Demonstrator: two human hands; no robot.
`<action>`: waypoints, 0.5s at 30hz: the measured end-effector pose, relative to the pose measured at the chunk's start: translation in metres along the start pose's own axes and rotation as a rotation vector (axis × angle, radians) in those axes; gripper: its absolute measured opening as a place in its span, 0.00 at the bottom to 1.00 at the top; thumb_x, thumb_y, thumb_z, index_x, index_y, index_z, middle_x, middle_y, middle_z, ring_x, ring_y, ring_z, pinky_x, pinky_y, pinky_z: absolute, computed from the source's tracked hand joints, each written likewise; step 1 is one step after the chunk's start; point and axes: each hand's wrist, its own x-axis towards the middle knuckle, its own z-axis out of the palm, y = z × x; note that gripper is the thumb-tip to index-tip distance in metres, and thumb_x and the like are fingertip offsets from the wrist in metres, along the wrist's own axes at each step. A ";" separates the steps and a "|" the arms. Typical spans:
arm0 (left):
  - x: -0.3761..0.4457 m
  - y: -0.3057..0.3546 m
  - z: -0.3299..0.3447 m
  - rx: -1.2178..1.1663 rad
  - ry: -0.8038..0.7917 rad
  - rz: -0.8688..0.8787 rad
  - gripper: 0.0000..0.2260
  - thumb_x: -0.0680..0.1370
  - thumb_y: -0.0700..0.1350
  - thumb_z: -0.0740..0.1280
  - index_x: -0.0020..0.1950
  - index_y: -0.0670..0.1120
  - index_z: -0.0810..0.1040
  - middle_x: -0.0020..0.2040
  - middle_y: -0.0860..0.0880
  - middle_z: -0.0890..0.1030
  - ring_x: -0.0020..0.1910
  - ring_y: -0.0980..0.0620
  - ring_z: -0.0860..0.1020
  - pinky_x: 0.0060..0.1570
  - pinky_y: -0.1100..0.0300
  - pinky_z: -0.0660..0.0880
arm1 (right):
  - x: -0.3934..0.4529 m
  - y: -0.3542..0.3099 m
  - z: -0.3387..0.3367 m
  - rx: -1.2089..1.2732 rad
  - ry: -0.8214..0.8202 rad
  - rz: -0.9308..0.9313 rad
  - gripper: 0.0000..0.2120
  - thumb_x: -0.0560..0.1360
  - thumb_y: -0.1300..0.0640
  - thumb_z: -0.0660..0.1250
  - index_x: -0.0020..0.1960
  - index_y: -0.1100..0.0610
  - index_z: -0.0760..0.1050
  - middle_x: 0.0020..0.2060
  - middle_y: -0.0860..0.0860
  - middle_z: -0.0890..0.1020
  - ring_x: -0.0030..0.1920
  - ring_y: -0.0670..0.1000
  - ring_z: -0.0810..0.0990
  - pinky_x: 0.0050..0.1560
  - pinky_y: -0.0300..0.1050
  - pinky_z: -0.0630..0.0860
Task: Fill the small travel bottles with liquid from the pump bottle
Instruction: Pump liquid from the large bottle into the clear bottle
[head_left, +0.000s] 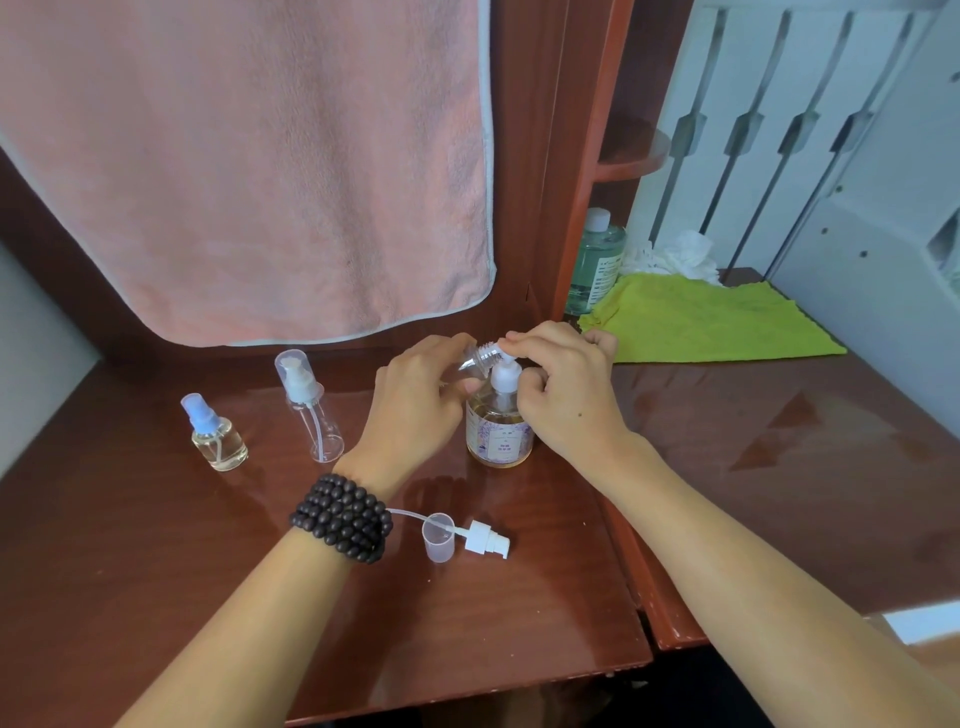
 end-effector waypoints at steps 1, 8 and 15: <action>-0.001 0.000 0.001 -0.005 0.003 -0.005 0.16 0.73 0.48 0.67 0.61 0.53 0.78 0.50 0.56 0.79 0.47 0.50 0.79 0.51 0.43 0.77 | 0.000 0.000 0.000 -0.002 -0.007 0.001 0.23 0.63 0.65 0.57 0.48 0.52 0.86 0.46 0.45 0.84 0.47 0.47 0.80 0.51 0.53 0.62; 0.001 0.002 -0.004 -0.010 0.013 0.009 0.16 0.74 0.47 0.68 0.62 0.53 0.78 0.53 0.55 0.80 0.47 0.51 0.80 0.51 0.44 0.78 | -0.001 -0.002 -0.002 0.005 -0.024 -0.017 0.25 0.65 0.62 0.55 0.52 0.53 0.85 0.52 0.45 0.84 0.50 0.46 0.81 0.53 0.52 0.61; 0.000 0.006 -0.005 -0.004 0.024 0.008 0.16 0.73 0.49 0.66 0.61 0.57 0.74 0.53 0.56 0.80 0.49 0.50 0.80 0.52 0.42 0.77 | 0.000 -0.002 -0.002 0.021 0.008 -0.026 0.23 0.64 0.66 0.59 0.52 0.53 0.85 0.52 0.45 0.84 0.50 0.45 0.80 0.53 0.51 0.61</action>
